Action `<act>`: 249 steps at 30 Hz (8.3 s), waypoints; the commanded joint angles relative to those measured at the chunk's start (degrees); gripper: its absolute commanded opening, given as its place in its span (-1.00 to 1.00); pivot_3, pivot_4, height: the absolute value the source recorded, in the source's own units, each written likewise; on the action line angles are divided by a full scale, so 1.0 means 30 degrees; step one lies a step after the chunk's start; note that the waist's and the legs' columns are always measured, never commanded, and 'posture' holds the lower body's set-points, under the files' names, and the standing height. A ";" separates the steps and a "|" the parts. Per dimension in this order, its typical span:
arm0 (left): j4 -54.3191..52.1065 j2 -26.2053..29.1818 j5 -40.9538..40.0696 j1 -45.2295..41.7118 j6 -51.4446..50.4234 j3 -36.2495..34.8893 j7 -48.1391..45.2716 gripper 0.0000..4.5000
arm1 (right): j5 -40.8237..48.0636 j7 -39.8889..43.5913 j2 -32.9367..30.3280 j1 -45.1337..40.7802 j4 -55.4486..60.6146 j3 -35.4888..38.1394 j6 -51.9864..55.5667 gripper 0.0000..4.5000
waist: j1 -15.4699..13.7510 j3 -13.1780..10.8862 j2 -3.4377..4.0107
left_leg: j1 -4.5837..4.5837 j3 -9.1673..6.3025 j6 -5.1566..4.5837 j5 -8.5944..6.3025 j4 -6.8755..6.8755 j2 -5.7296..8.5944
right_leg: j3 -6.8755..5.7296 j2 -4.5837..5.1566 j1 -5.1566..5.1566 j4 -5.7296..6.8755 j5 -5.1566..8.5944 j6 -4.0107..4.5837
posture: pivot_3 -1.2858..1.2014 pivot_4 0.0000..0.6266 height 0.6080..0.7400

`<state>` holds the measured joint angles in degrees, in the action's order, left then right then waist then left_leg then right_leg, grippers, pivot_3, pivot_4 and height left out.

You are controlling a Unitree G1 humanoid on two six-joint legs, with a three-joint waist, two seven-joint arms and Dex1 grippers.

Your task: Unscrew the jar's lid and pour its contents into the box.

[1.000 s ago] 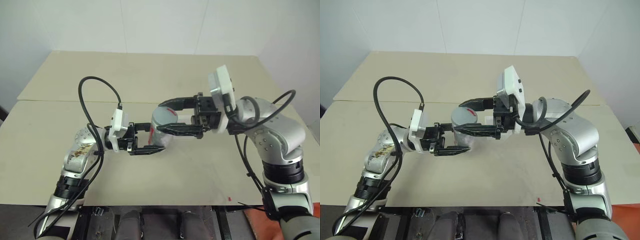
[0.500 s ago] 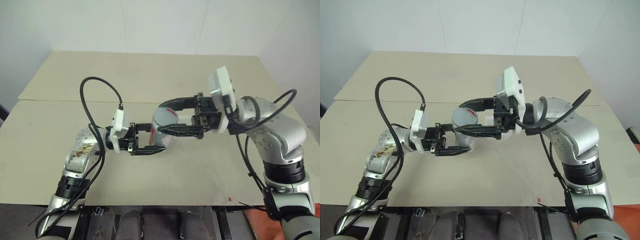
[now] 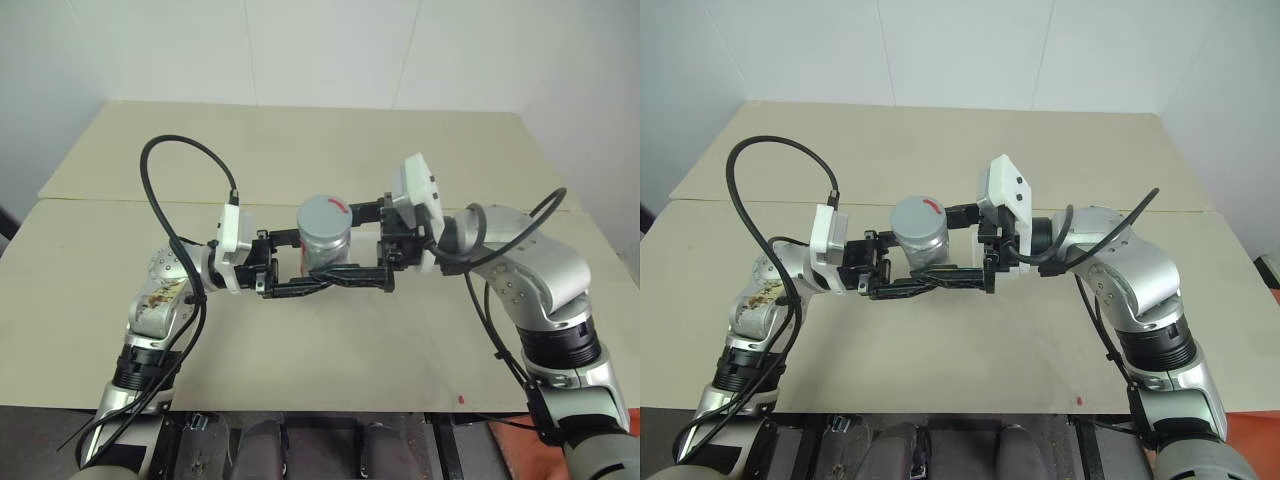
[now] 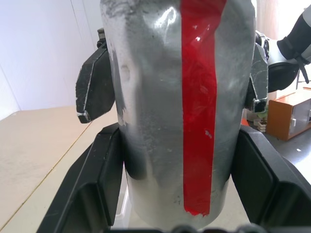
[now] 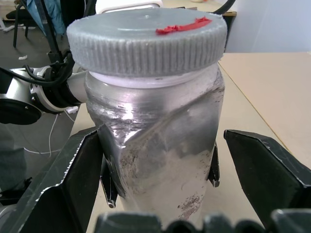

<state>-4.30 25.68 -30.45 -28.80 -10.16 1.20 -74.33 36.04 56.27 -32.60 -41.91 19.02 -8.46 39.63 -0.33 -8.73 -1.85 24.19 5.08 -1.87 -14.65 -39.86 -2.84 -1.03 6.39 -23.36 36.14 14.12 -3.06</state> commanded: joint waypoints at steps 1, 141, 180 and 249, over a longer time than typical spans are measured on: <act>-0.0645 0.0104 -0.0432 -0.0211 0.0353 -0.0162 -0.0046 0.27 | 0.0002 -0.0230 -0.0135 -0.0124 0.0431 0.0530 -0.0051 0.98 | -0.0015 0.0000 0.0000 | -0.0002 -0.0001 0.0000 0.0000 0.0000 0.0000 | 0.0001 -0.0001 0.0000 -0.0002 0.0000 0.0000 | 0.03 -0.52 1.00; 0.2396 -0.2335 0.3235 0.0549 0.3099 -0.1024 0.9319 0.27 | -1.0022 -1.7949 0.2991 0.6200 -0.3305 0.4703 0.0064 0.24 | 0.0095 0.0000 0.0002 | 0.0002 0.0111 0.0015 0.0009 0.0019 0.0008 | -0.0015 0.0007 -0.0004 -0.0017 -0.0002 -0.0002 | 0.03 -0.52 1.00; 1.2631 0.0229 1.0911 -0.7885 1.1052 0.1774 0.9853 0.27 | 0.1464 -0.3937 -0.5324 0.6625 0.4872 0.9217 0.6441 0.99 | -0.0201 -0.0010 0.0006 | 0.0011 0.0060 -0.0009 -0.0006 0.0007 0.0031 | -0.0048 0.0008 0.0038 -0.0064 -0.0003 -0.0006 | 0.03 -0.52 1.00; 2.1869 -0.3698 0.7324 -1.4354 0.4872 -0.1711 0.9756 0.27 | 0.6249 -0.6125 -0.8546 0.8213 0.3549 1.1467 0.7300 0.99 | -0.0379 -0.0038 -0.0038 | 0.0365 0.0091 0.0113 0.0073 -0.0313 0.0013 | -0.0032 0.0022 -0.0255 0.0218 -0.0018 -0.0056 | 0.03 -0.52 1.00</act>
<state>67.51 15.22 -0.08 -71.65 14.34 1.01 -41.01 53.30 38.20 -57.24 -16.90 29.06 23.18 61.29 -1.47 -8.84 -1.96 25.28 5.30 -1.53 -14.43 -40.80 -2.80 -1.13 6.46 -24.12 36.79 14.06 -3.24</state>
